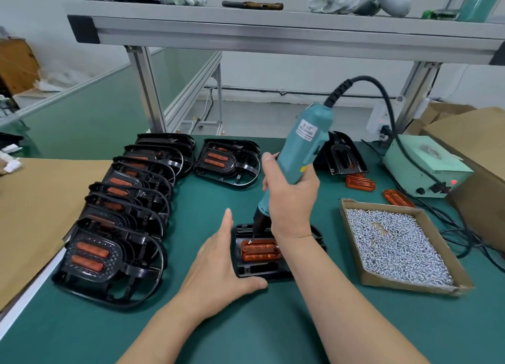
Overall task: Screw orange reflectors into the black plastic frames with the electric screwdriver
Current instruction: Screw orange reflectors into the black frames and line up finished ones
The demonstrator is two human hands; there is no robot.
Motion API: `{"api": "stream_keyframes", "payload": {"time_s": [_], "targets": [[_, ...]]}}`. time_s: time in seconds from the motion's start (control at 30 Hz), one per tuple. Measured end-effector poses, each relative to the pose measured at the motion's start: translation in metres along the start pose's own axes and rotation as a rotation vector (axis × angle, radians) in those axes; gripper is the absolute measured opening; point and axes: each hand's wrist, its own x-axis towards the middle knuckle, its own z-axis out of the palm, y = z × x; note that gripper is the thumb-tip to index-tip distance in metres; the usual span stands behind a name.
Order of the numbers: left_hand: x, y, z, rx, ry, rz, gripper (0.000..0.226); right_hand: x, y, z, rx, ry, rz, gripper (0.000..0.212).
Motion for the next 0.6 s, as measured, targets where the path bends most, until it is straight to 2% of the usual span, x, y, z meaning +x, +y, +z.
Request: {"api": "stream_keyframes", "payload": {"time_s": [0.6], "targets": [[0.002, -0.005, 0.002, 0.017, 0.056, -0.008, 0.144, -0.004, 0.020, 0.004, -0.097, -0.045, -0.015, 0.022]]}}
